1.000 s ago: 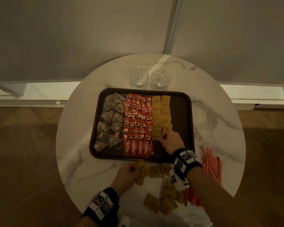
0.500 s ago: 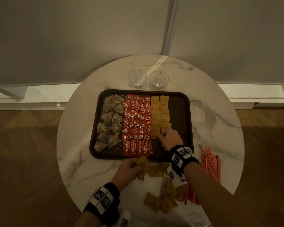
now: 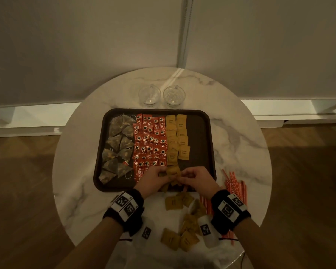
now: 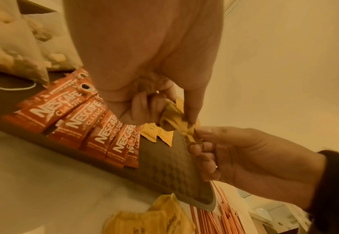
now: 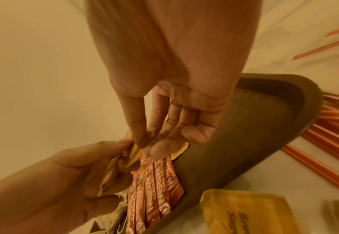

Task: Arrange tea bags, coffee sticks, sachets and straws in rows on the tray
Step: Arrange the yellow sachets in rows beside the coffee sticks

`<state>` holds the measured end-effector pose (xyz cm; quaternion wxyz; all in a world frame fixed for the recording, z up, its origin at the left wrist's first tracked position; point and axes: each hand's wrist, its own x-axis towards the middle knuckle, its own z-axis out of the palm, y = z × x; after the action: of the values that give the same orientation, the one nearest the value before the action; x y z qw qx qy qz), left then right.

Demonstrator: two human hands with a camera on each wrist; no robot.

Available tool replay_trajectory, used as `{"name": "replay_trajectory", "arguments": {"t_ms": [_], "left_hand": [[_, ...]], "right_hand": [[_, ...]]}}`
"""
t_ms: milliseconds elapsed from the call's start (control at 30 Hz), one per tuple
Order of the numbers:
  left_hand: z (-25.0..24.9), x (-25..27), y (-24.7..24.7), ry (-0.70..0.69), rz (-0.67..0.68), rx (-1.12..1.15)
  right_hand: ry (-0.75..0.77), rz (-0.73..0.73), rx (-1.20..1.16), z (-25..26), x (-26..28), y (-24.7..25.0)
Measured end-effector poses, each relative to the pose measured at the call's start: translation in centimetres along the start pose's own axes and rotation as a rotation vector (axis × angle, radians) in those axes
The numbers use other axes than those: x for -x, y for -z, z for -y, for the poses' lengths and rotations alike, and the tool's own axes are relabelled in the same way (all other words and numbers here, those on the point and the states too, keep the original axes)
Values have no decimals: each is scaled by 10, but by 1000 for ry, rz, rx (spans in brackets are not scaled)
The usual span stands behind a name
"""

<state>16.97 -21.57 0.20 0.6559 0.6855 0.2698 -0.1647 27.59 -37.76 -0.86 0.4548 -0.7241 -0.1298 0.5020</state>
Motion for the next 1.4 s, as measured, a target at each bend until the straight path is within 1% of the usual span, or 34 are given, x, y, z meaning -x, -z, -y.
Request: {"name": "replay_trajectory", "arguments": {"t_ms": [100,200,300,400,533,633,800,900,1000,1100,1200,1333,1400], "left_hand": [[-2,-5,2,12,-55,-1],[4,-5,5,46,-118,85],[13,1,7,70,-145,146],[24,7,6,97,-151,191],[30,15,3,105,-206,248],[31,19,-1,125,-233,256],[34,21,-7,166,-181,227],[38,24,-12,167,-159,233],[41,28,-14,173,-156,244],[44,30,-15,167,-167,242],[44,31,-13,174,-203,261],[41,31,-8,160,-200,307],[39,29,-3,137,-206,341]], "right_hand": [[-15,-105,5,-3,-7,13],[-88,-226,20,-11,-22,30],[-144,-243,28,-17,-35,38],[-156,-257,34,-16,-44,37],[-163,-297,105,-15,-53,34],[-169,-301,206,-11,-56,33],[-186,-296,563,-2,-66,33],[-175,-310,633,1,-71,30],[-187,-332,623,6,-74,26],[-174,-388,550,8,-76,25],[-156,-392,478,10,-80,20],[-220,-386,463,18,-77,19],[-180,-418,462,24,-70,19]]}}
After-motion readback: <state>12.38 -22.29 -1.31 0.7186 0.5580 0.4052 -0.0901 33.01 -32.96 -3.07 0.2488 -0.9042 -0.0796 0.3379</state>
